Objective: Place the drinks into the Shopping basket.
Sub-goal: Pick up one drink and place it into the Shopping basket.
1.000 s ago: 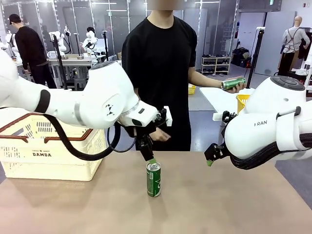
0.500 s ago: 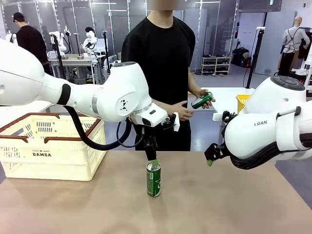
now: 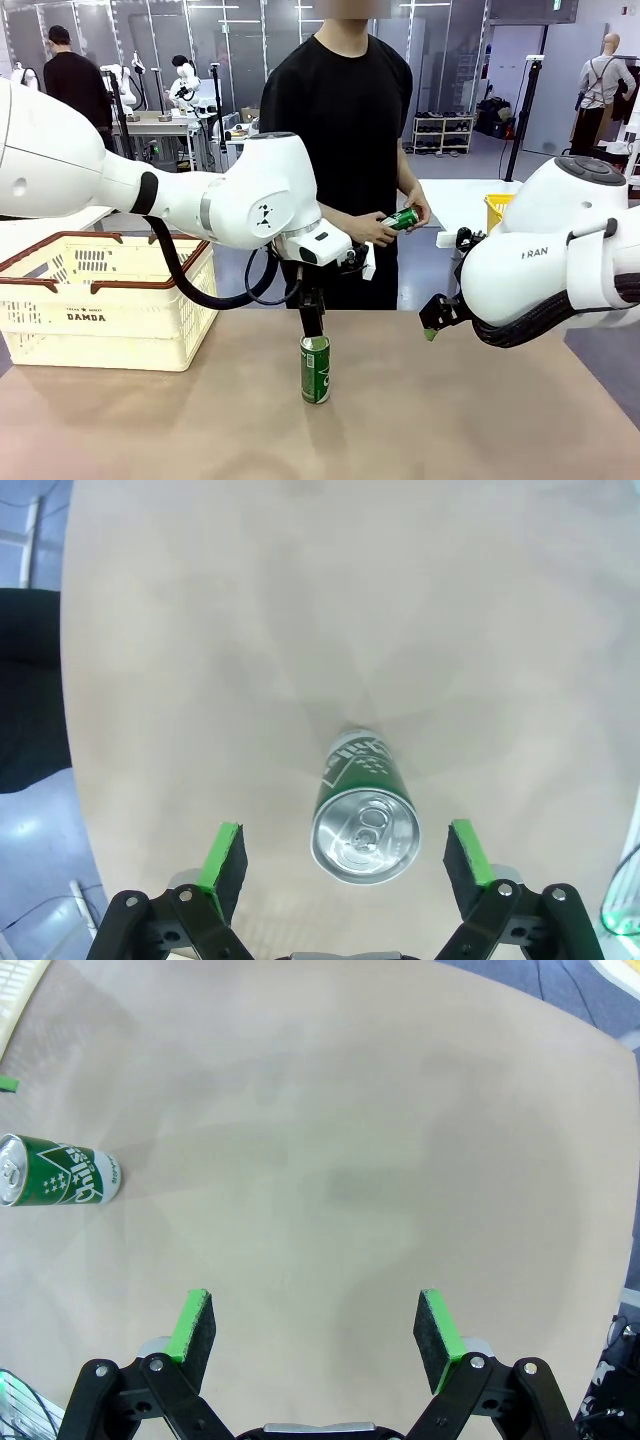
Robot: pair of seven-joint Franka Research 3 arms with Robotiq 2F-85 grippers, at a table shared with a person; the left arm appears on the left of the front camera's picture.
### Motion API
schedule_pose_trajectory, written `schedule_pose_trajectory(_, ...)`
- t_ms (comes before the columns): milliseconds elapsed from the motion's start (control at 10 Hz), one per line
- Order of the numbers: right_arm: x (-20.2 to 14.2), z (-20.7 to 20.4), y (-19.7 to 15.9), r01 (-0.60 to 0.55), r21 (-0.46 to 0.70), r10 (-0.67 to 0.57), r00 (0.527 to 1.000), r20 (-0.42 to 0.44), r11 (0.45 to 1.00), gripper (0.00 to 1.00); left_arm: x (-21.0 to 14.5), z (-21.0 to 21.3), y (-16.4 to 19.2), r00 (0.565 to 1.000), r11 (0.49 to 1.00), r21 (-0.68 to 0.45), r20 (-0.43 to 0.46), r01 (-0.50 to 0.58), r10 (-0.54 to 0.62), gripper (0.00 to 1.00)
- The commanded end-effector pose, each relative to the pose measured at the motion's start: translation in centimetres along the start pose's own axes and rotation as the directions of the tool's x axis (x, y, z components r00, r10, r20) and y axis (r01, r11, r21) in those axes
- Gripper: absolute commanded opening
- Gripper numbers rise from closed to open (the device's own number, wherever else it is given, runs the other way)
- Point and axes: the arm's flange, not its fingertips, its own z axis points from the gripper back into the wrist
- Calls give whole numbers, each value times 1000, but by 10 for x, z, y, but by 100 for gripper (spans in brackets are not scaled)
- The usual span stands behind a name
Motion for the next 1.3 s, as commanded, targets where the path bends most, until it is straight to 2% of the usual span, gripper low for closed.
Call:
schedule_pose_trajectory(0, 0, 0, -1, 3, 3, -3, 1000, 0, 1000, 100, 6, 0, 5, 997, 1000, -19, -72, -1, -1, 100)
schedule_pose_trajectory(1200, 0, 0, -1, 3, 3, -3, 1000, 0, 1000, 100, 1, -53, 6, 995, 995, -101, -101, -11, 1, 100)
